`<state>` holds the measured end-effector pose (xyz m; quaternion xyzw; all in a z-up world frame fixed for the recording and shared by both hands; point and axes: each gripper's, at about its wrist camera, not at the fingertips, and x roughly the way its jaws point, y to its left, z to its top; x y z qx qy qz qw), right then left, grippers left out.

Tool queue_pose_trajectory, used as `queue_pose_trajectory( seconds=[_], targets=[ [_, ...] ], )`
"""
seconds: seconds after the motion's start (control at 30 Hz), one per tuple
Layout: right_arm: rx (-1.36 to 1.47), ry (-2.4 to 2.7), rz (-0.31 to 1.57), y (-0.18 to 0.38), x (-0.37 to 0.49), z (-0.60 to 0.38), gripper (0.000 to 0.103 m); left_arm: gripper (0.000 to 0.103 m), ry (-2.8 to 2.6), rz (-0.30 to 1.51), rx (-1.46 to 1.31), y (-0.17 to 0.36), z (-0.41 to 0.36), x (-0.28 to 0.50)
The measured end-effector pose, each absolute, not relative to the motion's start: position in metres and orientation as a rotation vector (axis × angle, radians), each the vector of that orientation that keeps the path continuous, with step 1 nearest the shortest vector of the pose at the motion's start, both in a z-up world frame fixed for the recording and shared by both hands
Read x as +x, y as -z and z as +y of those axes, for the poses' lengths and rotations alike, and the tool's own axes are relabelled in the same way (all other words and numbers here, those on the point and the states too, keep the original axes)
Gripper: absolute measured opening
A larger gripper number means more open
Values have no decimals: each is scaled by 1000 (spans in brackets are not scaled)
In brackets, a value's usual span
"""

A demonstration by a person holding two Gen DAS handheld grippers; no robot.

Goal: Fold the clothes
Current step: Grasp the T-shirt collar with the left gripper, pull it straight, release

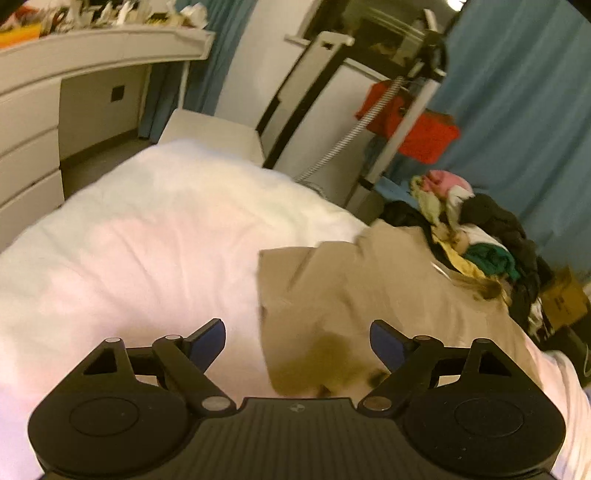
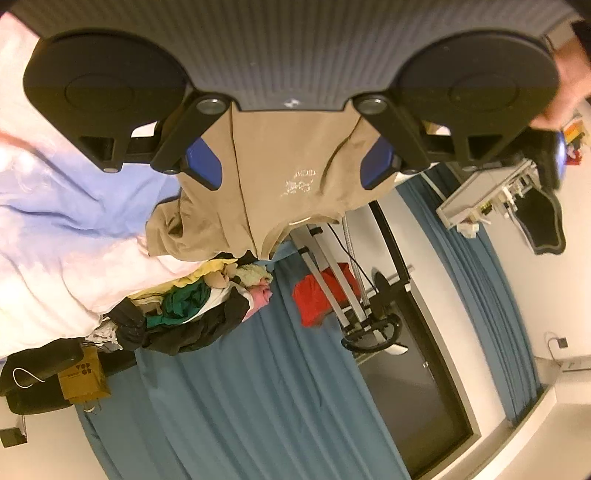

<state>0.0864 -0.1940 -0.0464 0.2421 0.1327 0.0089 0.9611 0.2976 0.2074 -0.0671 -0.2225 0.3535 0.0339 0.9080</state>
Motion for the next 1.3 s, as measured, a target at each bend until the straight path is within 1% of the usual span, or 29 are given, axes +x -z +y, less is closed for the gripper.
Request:
queue_pose_trajectory(
  seconds=[0.2,0.23,0.27,0.3,0.33,0.4,0.43,0.47,0.5,0.57,0.67,0.8,0.87,1.0,1.03,1.1,1.13,1.17,1.2,1.23,1.27,1.3],
  targets=[
    [497,-37,301,65,109,-192,83,87,-33,686,-567,107,224,347],
    [497,-38,308,68,113,-191,83,86,-31,680,-576,112,223,354],
    [495,-40,315,70,117,-189,83,81,-29,673,-584,117,222,361],
    [487,-36,316,73,121,-188,83,72,-28,666,-589,121,222,367],
    [478,-32,317,75,124,-186,83,66,-31,659,-566,122,220,372],
    [469,-24,321,78,132,-184,83,40,-41,672,-486,120,214,384],
    [465,-21,323,80,136,-183,83,32,-47,690,-426,117,210,391],
    [458,-17,325,81,138,-183,83,13,-46,714,-335,110,205,400],
    [451,-14,326,82,140,-182,83,8,-29,714,-259,103,202,407],
    [446,-10,333,84,142,-182,83,6,-20,702,-128,85,200,421],
    [437,-5,343,87,146,-181,83,4,-50,673,-71,51,206,443],
    [425,1,356,90,150,-181,83,3,-243,578,92,17,212,481],
    [419,5,362,92,152,-180,83,3,-324,555,143,13,216,501],
    [406,15,368,98,159,-181,83,4,-376,579,141,35,224,526],
    [403,18,368,100,162,-181,83,6,-351,581,131,44,225,526],
    [392,22,373,106,167,-181,83,19,-327,584,124,57,227,523],
    [379,22,378,109,170,-180,83,21,-323,608,109,61,231,519],
    [367,22,383,112,173,-179,83,29,-317,632,92,65,235,515],
    [361,25,390,114,176,-178,83,37,-293,658,66,64,236,508],
    [366,23,397,117,179,-178,83,41,-265,673,51,62,237,498],
    [374,21,402,118,180,-178,83,47,-248,676,43,59,240,486],
    [372,21,401,117,180,-178,83,52,-231,687,35,55,239,471]
  ],
)
